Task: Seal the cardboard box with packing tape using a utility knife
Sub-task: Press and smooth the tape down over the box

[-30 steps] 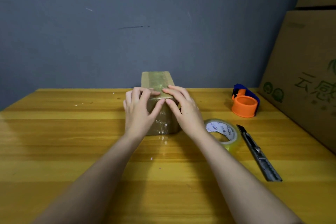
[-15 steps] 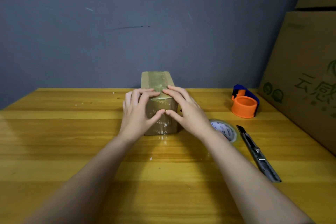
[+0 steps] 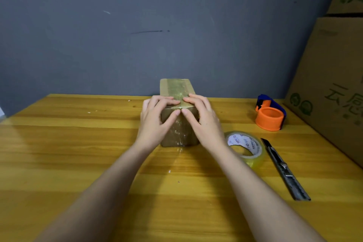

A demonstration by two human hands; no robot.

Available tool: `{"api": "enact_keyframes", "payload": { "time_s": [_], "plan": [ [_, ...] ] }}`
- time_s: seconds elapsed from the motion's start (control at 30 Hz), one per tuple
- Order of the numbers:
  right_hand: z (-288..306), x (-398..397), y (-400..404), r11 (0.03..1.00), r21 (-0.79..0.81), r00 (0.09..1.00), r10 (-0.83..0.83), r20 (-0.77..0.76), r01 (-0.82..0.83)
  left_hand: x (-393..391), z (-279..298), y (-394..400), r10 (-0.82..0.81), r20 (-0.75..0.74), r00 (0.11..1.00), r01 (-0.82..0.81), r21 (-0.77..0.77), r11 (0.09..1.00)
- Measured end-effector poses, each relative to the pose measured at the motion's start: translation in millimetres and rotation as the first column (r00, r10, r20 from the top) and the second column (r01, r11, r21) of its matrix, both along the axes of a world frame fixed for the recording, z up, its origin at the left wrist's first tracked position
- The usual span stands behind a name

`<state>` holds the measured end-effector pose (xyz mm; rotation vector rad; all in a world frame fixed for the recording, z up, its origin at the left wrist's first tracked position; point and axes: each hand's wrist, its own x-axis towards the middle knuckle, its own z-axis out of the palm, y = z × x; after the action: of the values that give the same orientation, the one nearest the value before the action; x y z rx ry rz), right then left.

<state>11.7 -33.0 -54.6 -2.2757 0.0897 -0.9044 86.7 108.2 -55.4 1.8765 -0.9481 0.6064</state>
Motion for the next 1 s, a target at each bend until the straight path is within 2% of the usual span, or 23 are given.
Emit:
{"api": "enact_keyframes", "payload": {
  "time_s": [0.13,0.4,0.53,0.67,0.73,0.83,1.0],
  "plan": [
    [0.3,2.0,2.7,0.998,-0.037,0.999,-0.040,0.024,0.041,0.1,-0.8,-2.1,0.011,-0.004,1.000,-0.011,-0.003,1.000],
    [0.0,-5.2,-4.8,0.979,-0.205,0.996,-0.023,-0.082,0.005,2.0,-4.0,7.6,-0.009,0.043,0.999,0.003,0.134,0.991],
    [-0.1,-5.6,-6.2,0.982,-0.187,0.994,0.008,-0.106,-0.028,1.5,-3.8,11.7,-0.058,0.034,0.998,0.052,0.151,0.987],
    [0.3,-4.8,0.4,0.995,-0.100,0.998,0.005,-0.069,-0.012,-0.5,2.3,7.0,-0.105,-0.064,0.992,0.104,-0.020,0.994],
    [0.7,-2.8,6.8,0.999,-0.046,0.999,-0.031,-0.018,0.030,0.0,4.2,3.3,-0.090,-0.057,0.994,0.087,-0.058,0.995],
    [1.2,1.2,12.9,0.996,-0.033,0.996,-0.089,-0.006,0.088,2.6,2.5,2.7,-0.068,-0.017,0.998,0.067,-0.035,0.997],
    [-1.7,-0.7,6.3,0.989,-0.131,0.997,-0.077,-0.023,0.073,2.3,-5.0,7.2,-0.058,0.011,0.998,0.057,0.037,0.998]
  ]
}}
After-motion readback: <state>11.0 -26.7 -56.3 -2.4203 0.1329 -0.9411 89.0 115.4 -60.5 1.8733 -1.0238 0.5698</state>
